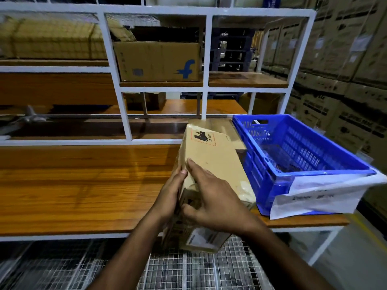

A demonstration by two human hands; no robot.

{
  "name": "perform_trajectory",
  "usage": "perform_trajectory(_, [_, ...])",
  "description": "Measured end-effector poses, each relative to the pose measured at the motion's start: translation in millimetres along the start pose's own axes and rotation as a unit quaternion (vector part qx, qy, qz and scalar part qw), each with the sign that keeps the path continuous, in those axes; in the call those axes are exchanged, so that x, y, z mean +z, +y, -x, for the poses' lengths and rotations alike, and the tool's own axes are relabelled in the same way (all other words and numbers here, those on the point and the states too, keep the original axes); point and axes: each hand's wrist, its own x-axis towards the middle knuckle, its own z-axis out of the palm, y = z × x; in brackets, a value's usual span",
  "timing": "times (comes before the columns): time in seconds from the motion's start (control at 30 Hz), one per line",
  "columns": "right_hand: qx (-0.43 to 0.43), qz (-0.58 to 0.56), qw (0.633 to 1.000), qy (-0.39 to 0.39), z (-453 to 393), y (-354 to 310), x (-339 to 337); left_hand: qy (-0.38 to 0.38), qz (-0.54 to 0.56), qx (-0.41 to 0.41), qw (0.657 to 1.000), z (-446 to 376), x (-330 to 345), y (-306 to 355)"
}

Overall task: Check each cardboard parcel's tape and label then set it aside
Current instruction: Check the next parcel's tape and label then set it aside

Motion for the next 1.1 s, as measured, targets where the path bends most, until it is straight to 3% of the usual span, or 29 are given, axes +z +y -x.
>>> perform_trajectory(0.1, [0.017, -0.074, 0.997, -0.031, -9, 14, -8, -0.028, -0.006, -0.03, 0.999, -4, -13, 5])
perform_trajectory(0.2, [0.062, 0.03, 0.996, -0.049, -24, 38, -9, -0.024, -0.05, -0.02, 0.998, -12, -26, 9])
perform_trajectory(0.3, [0.097, 0.104, 0.988, -0.059, -45, 54, -6, -0.025, -0.169, -0.029, 0.985, -17, -35, 19])
perform_trajectory(0.37, [0.095, 0.126, 0.986, -0.061, -64, 57, -3, -0.026, -0.296, -0.04, 0.954, -27, -39, 27])
perform_trajectory(0.47, [0.081, 0.153, 0.982, -0.073, -93, 66, 2, -0.017, -0.508, -0.047, 0.86, -49, -42, 31])
perform_trajectory(0.67, [0.081, 0.185, 0.976, -0.079, -143, 83, 11, -0.036, -0.63, 0.018, 0.776, -105, -38, 36])
perform_trajectory(1.1, [0.079, 0.182, 0.975, -0.099, -166, 94, 3, -0.059, -0.618, 0.022, 0.783, -131, -38, 40])
